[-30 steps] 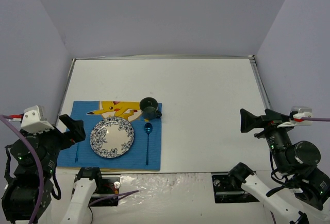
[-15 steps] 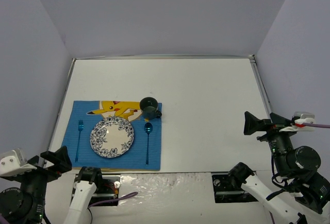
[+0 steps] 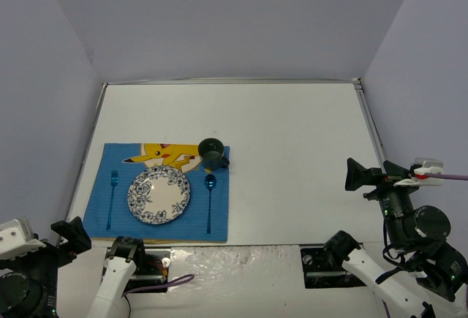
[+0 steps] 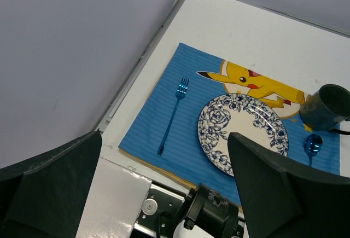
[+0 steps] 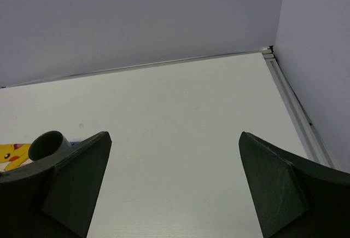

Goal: Set the dinner table for one person

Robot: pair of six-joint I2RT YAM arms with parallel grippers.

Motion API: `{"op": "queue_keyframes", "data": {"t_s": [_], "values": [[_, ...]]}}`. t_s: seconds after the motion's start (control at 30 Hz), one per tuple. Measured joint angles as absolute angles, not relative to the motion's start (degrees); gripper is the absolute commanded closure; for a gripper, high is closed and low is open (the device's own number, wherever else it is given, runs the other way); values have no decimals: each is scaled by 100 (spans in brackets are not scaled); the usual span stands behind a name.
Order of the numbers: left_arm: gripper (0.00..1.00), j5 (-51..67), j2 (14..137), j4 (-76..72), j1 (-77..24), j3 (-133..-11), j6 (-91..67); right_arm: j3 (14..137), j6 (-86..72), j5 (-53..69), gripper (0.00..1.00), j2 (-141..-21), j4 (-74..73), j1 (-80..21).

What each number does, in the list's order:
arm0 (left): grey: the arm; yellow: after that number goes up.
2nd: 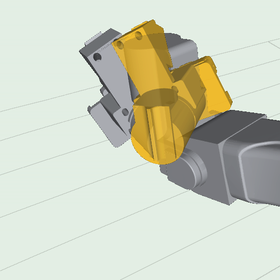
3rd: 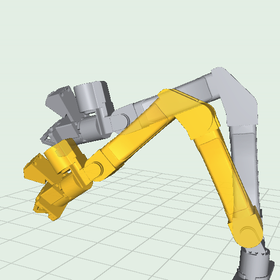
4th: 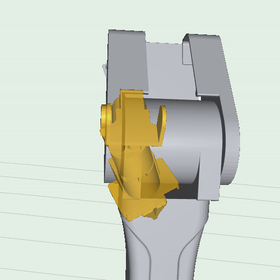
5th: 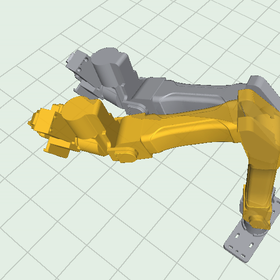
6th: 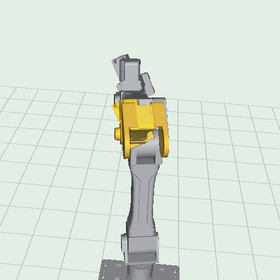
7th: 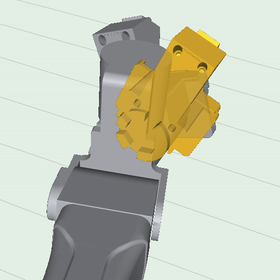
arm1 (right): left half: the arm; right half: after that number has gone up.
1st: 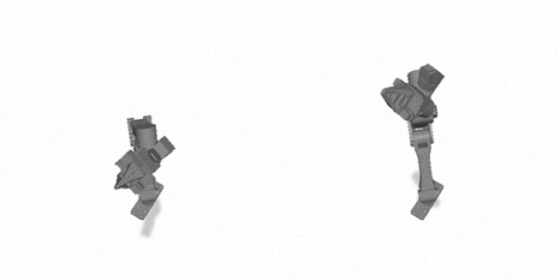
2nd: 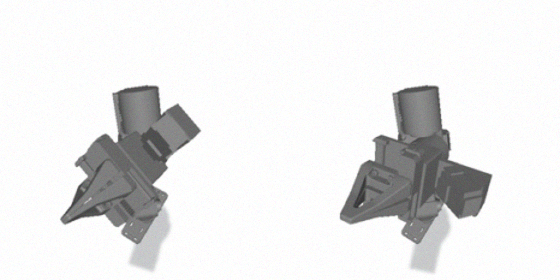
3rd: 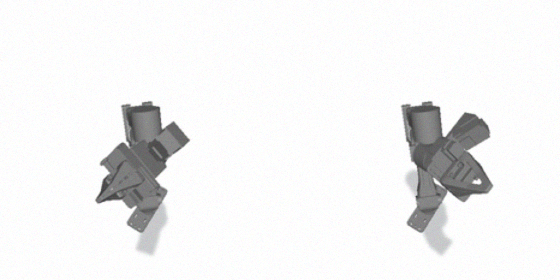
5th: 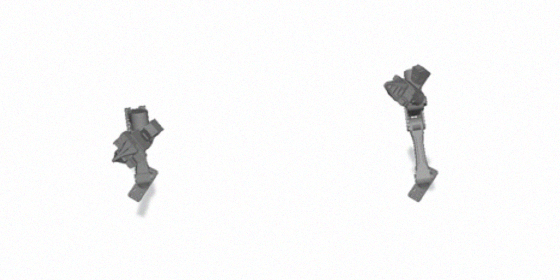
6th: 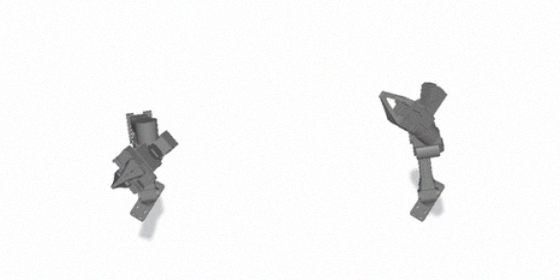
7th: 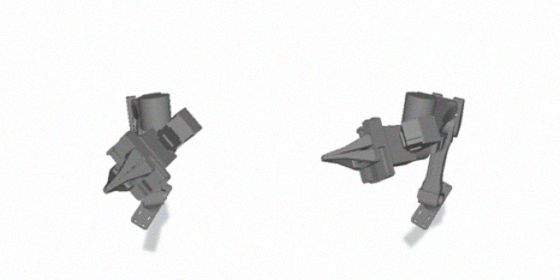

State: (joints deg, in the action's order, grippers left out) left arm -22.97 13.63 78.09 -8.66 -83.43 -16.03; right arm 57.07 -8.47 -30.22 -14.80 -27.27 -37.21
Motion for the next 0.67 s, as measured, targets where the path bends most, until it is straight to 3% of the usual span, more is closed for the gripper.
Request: {"op": "queue_keyframes", "data": {"t_s": [0.67], "values": [[3, -2781, 1385, 7874, -1159, -8653, -1379, 5484, -736, -3063, 0, -1598, -2508, -3791]]}}
